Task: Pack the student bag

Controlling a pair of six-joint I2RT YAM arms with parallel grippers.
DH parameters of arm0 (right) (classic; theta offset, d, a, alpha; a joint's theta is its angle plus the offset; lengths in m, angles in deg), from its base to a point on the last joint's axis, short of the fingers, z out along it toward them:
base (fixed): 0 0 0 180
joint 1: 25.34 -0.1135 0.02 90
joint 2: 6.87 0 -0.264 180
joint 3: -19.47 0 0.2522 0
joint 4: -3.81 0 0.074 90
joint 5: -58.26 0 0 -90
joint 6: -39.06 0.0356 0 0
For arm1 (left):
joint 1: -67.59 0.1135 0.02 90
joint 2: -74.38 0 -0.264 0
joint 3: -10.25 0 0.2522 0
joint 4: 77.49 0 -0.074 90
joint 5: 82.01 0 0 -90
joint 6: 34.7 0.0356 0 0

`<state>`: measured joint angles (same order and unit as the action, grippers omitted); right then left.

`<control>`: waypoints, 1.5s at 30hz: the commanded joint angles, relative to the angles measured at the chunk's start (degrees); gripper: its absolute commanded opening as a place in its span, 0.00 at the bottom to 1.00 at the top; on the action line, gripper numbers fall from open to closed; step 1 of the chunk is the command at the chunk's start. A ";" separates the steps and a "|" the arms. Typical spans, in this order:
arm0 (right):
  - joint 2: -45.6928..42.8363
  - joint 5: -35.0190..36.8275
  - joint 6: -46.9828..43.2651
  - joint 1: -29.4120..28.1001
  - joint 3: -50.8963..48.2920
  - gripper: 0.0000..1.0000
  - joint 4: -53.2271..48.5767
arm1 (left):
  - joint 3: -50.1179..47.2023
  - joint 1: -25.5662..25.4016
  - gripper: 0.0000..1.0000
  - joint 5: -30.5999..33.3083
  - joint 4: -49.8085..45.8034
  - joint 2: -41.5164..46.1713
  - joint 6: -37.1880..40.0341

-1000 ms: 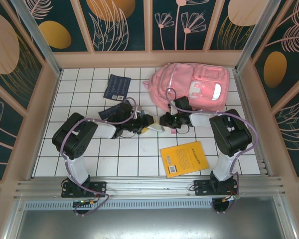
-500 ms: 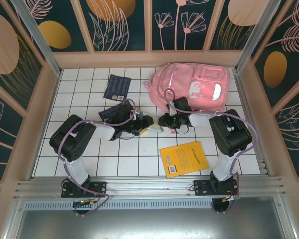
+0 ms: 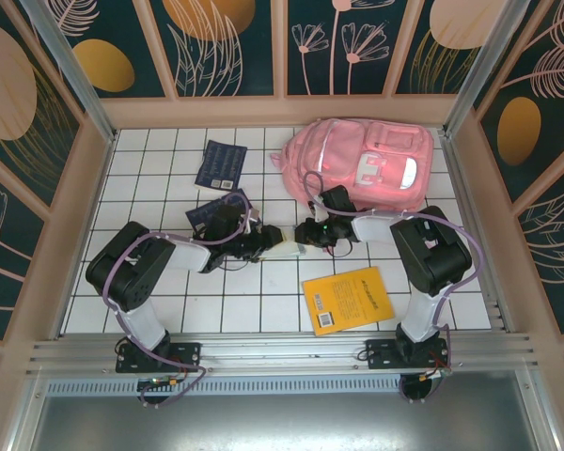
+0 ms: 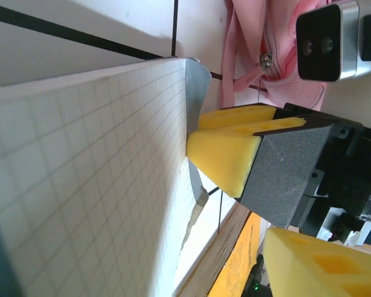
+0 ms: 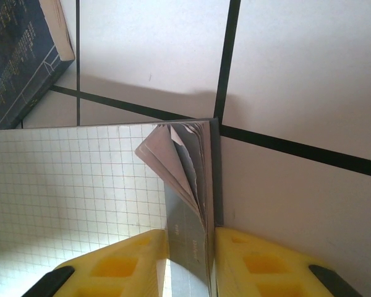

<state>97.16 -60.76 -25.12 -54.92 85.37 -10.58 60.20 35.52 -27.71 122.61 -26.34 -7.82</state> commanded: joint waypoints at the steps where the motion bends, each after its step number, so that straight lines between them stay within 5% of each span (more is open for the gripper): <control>1: 1.83 1.59 -1.37 -0.93 -0.06 0.27 -4.12 | -0.59 0.61 0.52 -0.66 1.90 1.87 0.77; 6: 2.03 1.72 -1.46 -1.00 0.04 0.27 -4.35 | -0.39 0.78 0.41 0.96 -2.44 5.28 3.44; 12: 1.91 2.54 -1.81 -1.05 0.35 0.27 -4.96 | -0.23 1.13 0.70 1.36 -5.58 6.77 4.63; 23: 1.98 2.65 -2.01 -1.01 0.24 0.27 -5.16 | -0.11 1.66 0.77 1.68 -8.80 8.39 5.71; 26: 2.16 2.34 -1.85 -1.09 0.19 0.27 -4.88 | -0.65 1.67 0.65 1.48 -7.53 8.54 5.19; 35: 1.24 2.33 -1.44 -1.27 0.24 0.27 -4.56 | -1.56 1.66 0.00 -0.39 -1.79 7.36 3.61; 40: -5.17 5.16 -2.20 -1.18 2.24 0.28 -7.24 | -0.19 1.66 0.00 0.91 -6.06 10.90 6.31; 45: -13.05 10.80 -4.29 -0.21 12.06 0.40 -14.61 | 4.55 1.84 0.00 5.56 -18.53 16.55 11.87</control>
<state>90.08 -54.75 -27.15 -55.49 90.88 -21.05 60.26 37.31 -24.39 109.34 -13.82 -0.91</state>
